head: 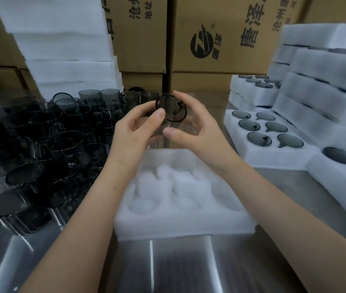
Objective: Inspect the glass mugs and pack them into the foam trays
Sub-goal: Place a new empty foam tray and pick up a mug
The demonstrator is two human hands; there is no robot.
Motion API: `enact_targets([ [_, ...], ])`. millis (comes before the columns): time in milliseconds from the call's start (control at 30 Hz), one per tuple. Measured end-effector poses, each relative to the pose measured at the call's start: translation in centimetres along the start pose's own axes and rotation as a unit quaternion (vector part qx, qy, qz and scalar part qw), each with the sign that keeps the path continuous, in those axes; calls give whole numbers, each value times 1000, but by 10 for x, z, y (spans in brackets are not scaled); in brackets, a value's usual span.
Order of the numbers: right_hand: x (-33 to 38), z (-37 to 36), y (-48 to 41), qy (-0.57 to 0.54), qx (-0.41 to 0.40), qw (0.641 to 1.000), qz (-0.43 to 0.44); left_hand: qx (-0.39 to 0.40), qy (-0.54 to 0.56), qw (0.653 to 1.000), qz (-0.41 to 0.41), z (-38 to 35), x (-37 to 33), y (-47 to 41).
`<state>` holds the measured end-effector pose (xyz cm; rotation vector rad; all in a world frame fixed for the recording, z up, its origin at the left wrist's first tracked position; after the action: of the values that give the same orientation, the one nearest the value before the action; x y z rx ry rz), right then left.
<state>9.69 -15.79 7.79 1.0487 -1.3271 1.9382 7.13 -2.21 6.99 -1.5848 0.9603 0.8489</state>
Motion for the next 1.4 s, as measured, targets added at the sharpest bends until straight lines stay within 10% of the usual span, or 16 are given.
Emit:
enact_targets([
  [433,0,0,-2,4,30,999,-39,-136,-129,980,62,52,14,-7],
  [667,29,-29,1,318,82,944,-35,-153,-83,974,145,59,48,-4],
  [1033,20,-62,-8,423,103,887,-154,-172,9,968,181,61,60,-5],
  [1400,10,-65,-11,324,221,886,-248,-180,-12,970,162,60,60,-6],
])
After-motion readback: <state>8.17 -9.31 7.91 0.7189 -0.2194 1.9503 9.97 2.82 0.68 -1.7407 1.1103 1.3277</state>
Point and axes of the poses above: each hand's wrist, its own y-axis away from the middle knuckle, its own z-axis out of the back of the hand, x = y × z, the point moved 8 cm from there along -y, towards the middle knuckle
